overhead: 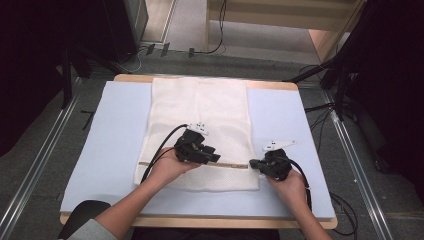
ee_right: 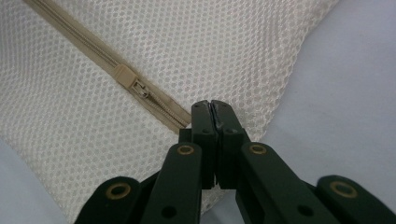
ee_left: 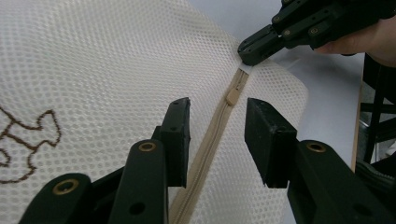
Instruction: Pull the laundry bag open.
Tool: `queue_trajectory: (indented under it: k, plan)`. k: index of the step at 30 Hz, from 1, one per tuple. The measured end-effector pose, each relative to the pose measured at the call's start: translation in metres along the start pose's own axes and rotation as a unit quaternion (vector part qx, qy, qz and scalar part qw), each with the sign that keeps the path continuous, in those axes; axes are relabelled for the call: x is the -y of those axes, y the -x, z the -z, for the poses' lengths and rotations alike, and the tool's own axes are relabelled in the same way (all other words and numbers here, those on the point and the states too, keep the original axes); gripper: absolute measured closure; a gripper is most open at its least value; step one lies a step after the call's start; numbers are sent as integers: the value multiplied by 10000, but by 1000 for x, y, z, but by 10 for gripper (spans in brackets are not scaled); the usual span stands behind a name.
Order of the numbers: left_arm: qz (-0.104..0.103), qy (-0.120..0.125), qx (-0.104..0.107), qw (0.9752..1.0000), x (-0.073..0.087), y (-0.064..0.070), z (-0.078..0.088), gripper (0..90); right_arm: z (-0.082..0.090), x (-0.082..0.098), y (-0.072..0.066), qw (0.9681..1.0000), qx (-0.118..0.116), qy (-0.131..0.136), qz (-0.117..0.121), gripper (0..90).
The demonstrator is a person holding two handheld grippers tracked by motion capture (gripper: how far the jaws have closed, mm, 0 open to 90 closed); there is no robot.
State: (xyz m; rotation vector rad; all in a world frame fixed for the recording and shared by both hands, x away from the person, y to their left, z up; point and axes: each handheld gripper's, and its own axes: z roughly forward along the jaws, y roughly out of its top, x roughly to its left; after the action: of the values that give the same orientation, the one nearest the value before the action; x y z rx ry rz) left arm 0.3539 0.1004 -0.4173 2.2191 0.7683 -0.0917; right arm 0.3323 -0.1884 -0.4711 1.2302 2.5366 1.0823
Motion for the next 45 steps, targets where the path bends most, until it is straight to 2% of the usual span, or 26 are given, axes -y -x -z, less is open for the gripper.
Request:
queue_trajectory:
  k: [5, 7, 12, 18, 24, 28, 31, 33, 38, 41, 42, 45]
  plan:
    - [-65, -67, -28, 10000, -2, 7, -15, 714, 0, 3, 1, 9999, -44, 85, -75, 900]
    - [-26, -113, 70, 9999, -3, 10, -22, 738, 0, 3, -1, 10000, 17, 91, 18, 900]
    - [-81, -305, 98, 9995, -3, 16, -38, 791, 0, 2, -2, 9999, 57, 73, 108, 900]
    - [184, -361, 85, 9991, -3, 11, -53, 788, 0, 2, -2, 9998, 49, 77, 154, 885]
    - [259, -390, 198, 9987, 0, 8, -66, 754, 0, 2, -3, 9998, 78, 67, 188, 885]
    - [267, -295, 214, 9990, 0, 8, -71, 753, 0, 2, -3, 9997, 96, 67, 206, 885]
    - [217, -291, 276, 9990, -1, 11, -75, 757, 0, 2, -3, 9997, 95, 65, 211, 885]
    - [147, -313, 239, 9991, -1, 14, -78, 760, 0, 2, -3, 9997, 99, 72, 229, 885]
    - [166, -338, 144, 9992, -3, 15, -82, 826, 0, 2, -4, 9997, 93, 65, 226, 885]
    - [92, -327, 113, 9994, -4, 16, -83, 857, 0, 2, -3, 9997, 75, 79, 203, 884]
    - [88, -327, 138, 9993, -4, 16, -83, 871, 0, 2, -3, 9998, 67, 66, 158, 884]
    - [215, -339, 265, 9988, -5, 12, -83, 882, 0, 1, -5, 9996, 150, 23, 250, 888]
